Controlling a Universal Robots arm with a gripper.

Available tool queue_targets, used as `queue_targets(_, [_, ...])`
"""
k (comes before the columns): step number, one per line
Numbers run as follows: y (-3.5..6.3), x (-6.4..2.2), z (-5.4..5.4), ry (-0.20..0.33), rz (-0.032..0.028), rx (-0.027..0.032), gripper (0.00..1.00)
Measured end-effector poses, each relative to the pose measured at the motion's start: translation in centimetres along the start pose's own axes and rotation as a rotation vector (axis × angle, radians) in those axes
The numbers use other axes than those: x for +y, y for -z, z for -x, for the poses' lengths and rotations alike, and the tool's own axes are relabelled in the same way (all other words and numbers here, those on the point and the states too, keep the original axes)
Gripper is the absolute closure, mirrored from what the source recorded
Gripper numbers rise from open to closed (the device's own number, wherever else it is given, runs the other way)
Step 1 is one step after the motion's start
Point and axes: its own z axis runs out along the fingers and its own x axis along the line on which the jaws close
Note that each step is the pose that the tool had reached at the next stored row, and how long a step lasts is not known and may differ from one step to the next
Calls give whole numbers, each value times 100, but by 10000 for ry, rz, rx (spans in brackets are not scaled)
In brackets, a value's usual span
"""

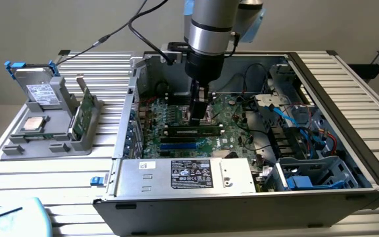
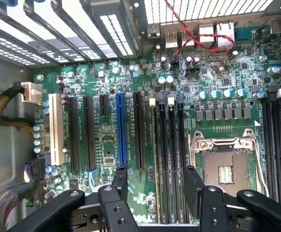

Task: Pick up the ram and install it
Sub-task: 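Insert the ram into the slot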

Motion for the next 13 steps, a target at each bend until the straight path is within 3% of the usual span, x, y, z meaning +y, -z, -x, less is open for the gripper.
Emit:
queue_targets(2, [26, 2, -4, 3, -1, 0, 44])
queue_targets(4, [25, 2, -4, 4, -1, -1, 56])
queue_targets(5, [25, 2, -3, 4, -1, -2, 56])
queue_targets(7, [25, 2, -4, 4, -1, -1, 68])
queue_targets(8, [25, 2, -4, 3, -1, -1, 68])
queue_targets(10, [26, 2, -4, 3, -1, 0, 80])
queue_targets(11, [26, 2, -4, 4, -1, -1, 80])
queue_targets(13, [26, 2, -4, 3, -1, -1, 89])
